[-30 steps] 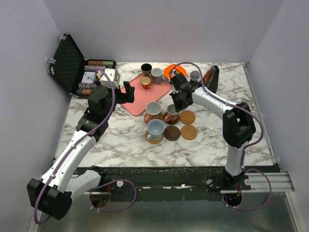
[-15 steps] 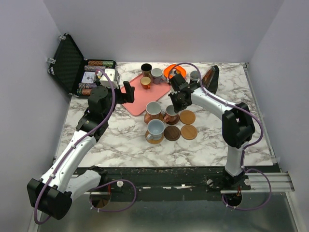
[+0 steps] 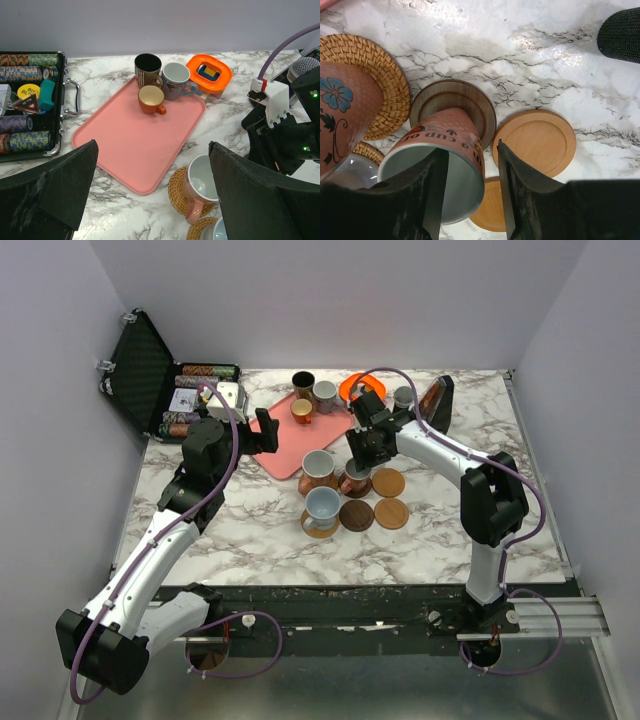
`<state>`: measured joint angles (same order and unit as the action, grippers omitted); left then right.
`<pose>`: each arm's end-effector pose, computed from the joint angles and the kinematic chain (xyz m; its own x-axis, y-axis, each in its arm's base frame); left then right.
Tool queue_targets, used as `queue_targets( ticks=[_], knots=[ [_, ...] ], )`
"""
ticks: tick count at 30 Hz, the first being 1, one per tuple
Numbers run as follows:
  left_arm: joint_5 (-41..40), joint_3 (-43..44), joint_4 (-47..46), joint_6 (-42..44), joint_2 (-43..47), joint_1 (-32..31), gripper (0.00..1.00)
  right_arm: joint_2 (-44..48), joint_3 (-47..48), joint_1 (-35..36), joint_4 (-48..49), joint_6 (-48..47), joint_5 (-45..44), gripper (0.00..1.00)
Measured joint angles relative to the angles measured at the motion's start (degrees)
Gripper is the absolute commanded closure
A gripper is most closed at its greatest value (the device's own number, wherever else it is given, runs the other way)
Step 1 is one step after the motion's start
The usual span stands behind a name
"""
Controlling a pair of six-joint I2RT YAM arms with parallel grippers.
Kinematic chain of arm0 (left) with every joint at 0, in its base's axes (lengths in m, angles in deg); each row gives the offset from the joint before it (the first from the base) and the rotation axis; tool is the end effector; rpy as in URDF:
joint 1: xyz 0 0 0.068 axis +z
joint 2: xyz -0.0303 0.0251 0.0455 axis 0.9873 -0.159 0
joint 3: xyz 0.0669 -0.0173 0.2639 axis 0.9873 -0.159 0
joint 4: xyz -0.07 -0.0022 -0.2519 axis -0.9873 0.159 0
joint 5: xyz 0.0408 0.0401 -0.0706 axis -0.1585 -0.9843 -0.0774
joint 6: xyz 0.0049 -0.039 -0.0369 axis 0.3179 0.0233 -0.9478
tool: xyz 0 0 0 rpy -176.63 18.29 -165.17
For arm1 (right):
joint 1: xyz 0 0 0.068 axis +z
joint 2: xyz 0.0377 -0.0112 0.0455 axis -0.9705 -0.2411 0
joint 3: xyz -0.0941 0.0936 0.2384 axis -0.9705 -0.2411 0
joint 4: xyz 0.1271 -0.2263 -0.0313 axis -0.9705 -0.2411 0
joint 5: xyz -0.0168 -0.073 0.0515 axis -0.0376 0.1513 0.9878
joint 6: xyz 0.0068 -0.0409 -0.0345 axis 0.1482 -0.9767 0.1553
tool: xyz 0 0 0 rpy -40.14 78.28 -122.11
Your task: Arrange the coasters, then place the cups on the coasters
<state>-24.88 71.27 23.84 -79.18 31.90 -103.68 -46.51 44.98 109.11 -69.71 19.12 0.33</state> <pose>0.2155 -0.0862 0.3667 -0.1611 -0.1804 -0.9703 0.2460 0.9448 -0.2165 0.3495 0.2239 0.2250 -0.8234 -0.3158 -0.4714 -0.3638 0.9314 0.0114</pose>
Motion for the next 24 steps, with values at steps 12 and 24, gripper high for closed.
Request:
queue_targets(
  ticks=[12, 24],
  knots=[
    [-0.02, 0.00, 0.02, 0.00, 0.00, 0.00, 0.01, 1.44, -0.57, 0.02, 1.42, -0.17, 0.02, 0.34],
    [-1.29, 0.00, -0.11, -2.32, -1.70, 1.22, 0.10, 11.34, -5.25, -0.02, 3.85, -0.15, 0.02, 0.34]
  ],
)
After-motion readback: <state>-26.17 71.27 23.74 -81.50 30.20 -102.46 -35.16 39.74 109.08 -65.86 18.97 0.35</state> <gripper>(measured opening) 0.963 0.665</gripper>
